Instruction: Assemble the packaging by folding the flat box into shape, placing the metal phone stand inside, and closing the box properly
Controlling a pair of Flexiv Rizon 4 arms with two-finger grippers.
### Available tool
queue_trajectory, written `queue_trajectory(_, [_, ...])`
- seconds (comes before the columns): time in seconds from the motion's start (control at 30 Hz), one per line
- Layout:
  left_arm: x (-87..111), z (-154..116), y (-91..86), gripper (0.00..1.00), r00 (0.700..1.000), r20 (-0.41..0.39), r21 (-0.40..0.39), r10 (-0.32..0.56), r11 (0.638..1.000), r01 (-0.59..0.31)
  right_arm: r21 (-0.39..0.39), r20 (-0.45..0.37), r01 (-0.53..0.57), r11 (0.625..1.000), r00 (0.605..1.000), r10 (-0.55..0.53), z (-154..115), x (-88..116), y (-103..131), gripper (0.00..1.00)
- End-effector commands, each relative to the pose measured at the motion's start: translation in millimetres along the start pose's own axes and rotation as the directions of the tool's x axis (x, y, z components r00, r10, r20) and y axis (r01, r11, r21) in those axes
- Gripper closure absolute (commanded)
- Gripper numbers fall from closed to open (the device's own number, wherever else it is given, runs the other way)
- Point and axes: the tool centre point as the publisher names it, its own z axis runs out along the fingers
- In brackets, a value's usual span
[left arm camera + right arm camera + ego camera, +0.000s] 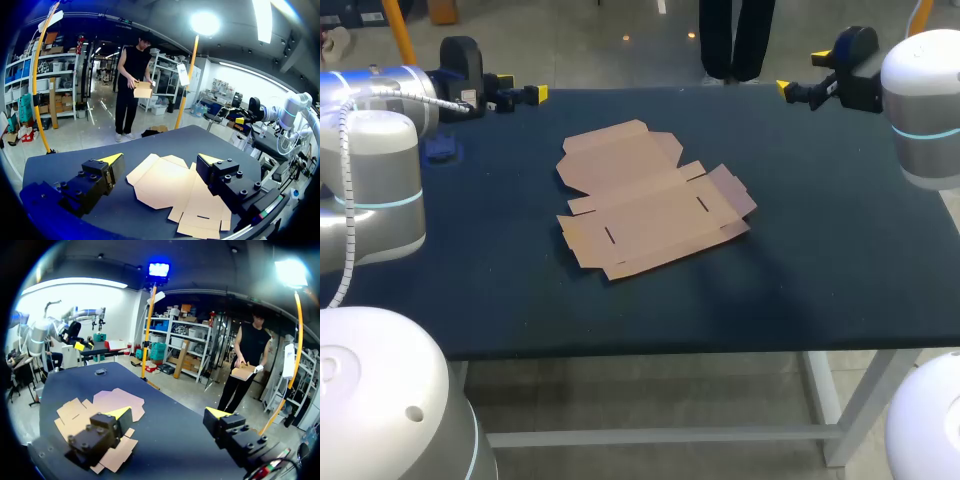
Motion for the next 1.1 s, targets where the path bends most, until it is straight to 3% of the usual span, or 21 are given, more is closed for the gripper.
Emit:
queue_trajectory(0.03, [0.1,0,0.0,0.0,1.0,0.001,0.0,0.0,1.0,0.0,0.0,0.0,0.0,1.0,1.0,0.0,0,0,0,0.0])
queue_trajectory(0.83, [4.0,1,1.1,0.0,1.0,-0.022,-0.01,-0.004,1.0,0.004,0.022,-0.009,-0.011,1.0,1.0,0.011,0,1,0,0.0])
queue_trajectory(0.93, [6.1,2,-0.1,0.0,0.997,-0.006,-0.053,-0.073,0.996,0.073,0.062,-0.027,-0.043,0.997,0.999,0.045,0,2,0,0.0])
queue_trajectory(1.1, [14.1,0,1.1,0.0,0.984,0.032,-0.206,-0.175,0.962,0.178,0.141,-0.031,-0.111,0.984,0.993,0.117,-9,5,-4,0.0])
